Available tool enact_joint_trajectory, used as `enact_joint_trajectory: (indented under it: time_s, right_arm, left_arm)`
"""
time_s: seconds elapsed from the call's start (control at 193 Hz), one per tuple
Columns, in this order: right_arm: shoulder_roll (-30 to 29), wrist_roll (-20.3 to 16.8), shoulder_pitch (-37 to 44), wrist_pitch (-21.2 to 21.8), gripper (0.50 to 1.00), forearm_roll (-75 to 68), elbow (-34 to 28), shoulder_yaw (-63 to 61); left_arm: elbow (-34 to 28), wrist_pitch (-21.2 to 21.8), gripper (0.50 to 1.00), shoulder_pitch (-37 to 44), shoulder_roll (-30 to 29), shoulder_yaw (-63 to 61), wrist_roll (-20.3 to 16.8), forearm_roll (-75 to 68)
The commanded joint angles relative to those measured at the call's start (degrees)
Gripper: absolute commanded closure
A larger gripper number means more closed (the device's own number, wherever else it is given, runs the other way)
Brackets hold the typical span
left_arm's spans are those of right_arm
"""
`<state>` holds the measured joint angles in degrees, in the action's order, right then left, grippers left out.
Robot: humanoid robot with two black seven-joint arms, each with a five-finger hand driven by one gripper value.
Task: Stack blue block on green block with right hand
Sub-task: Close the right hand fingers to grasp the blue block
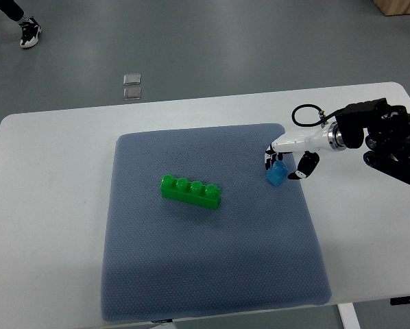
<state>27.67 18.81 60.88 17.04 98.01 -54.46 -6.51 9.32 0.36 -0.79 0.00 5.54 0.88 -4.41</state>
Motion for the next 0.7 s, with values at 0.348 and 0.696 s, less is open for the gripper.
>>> enact_joint_trajectory:
  time_s: [0.348,0.696]
  right_arm:
    - [-0.4,-0.1,-0.1,0.2,0.836,-0.2,0.0,-0.1]
    - [-0.5,-0.1,-0.1,0.5,0.93,-0.2,0.0,-0.1]
  left_arm:
    - [0.0,0.0,0.5,0.0,0.0,0.0,0.0,0.0]
    - [0.0,0.0,0.5,0.0,0.0,0.0,0.0,-0.1]
